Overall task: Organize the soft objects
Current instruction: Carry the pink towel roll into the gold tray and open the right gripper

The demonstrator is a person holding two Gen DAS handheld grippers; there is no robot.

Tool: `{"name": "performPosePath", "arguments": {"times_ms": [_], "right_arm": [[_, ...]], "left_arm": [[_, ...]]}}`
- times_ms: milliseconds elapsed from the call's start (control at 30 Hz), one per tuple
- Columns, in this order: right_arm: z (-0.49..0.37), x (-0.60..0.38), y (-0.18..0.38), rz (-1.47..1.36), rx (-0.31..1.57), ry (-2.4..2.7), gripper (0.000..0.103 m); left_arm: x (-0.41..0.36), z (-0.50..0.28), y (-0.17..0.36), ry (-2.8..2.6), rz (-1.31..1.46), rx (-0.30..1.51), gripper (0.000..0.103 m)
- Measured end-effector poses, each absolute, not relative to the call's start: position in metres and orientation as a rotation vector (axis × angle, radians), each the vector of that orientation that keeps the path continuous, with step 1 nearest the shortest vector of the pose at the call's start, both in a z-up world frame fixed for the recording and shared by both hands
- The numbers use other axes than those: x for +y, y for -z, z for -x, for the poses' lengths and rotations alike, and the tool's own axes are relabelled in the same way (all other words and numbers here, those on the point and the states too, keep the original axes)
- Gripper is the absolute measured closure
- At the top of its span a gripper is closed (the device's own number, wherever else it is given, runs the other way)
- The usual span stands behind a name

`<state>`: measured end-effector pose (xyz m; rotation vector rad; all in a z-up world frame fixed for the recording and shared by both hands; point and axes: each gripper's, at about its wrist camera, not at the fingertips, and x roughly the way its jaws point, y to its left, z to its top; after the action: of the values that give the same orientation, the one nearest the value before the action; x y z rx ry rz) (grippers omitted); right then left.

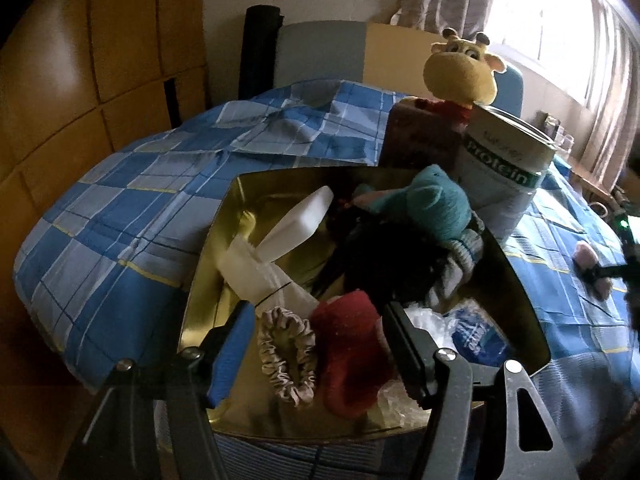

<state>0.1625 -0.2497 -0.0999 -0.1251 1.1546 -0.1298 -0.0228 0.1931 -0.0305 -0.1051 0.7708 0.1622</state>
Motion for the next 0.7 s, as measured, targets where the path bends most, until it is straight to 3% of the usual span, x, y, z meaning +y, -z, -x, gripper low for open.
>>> {"name": "performPosePath", "arguments": {"times_ms": [167,700], "right_arm": [[-0.193,-0.252,0.074,0.04,1.179,0.158,0.06],[-0.3,-0.138,-0.221,0.059,0.681,0.123,0.06]], "left_arm": [[0.194,0.025,0.028,-0.148,0.106,0.758,0.033],[0.211,0.029,0.029,-0.153,0.145,0.75,0.033]]}}
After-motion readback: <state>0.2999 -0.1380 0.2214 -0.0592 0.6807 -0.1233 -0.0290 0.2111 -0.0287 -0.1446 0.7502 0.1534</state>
